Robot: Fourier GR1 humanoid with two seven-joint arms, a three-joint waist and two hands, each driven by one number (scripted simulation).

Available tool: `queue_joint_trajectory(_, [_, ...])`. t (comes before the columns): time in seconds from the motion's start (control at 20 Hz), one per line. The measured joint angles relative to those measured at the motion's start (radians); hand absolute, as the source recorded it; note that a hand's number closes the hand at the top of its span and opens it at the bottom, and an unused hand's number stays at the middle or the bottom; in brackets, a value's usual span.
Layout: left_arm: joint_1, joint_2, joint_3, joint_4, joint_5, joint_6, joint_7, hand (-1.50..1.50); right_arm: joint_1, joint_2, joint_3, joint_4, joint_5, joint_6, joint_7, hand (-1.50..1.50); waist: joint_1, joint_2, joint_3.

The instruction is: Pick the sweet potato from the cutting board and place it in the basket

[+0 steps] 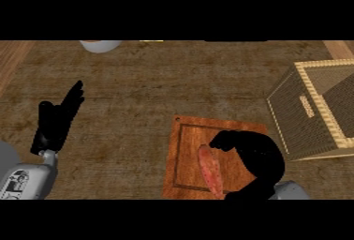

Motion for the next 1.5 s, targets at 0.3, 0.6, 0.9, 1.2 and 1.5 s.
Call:
queue_joint_trajectory(0.3, [0.005,-0.007,0.008,0.025,0.003,-0.005,-0.003,0.0,-0.002,-0.147,-0.078,-0.075,0.238,-0.145,0.037,-1.5,-0.019,-0.007,-0.005])
queue_joint_trajectory(0.6, [0.008,-0.014,0.005,0.028,-0.003,-0.004,-0.01,0.0,-0.061,-0.426,-0.13,-0.125,0.43,-0.086,0.119,-1.5,-0.017,-0.007,-0.006])
queue_joint_trajectory(0.9, [0.005,-0.029,-0.001,0.04,-0.019,0.0,-0.022,0.0,-0.107,-0.632,-0.129,-0.157,0.458,0.137,0.146,-1.5,-0.007,-0.004,-0.005])
queue_joint_trajectory(1.2, [0.004,-0.031,0.013,0.003,-0.027,-0.018,0.017,0.0,-0.091,-0.656,-0.134,-0.191,0.473,0.223,0.198,-1.5,-0.002,-0.003,-0.004])
queue_joint_trajectory(1.5, [-0.013,-0.052,0.044,0.038,-0.047,-0.044,-0.004,0.0,-0.09,-0.578,-0.189,-0.172,0.505,0.255,0.234,-1.5,-0.002,-0.002,-0.003])
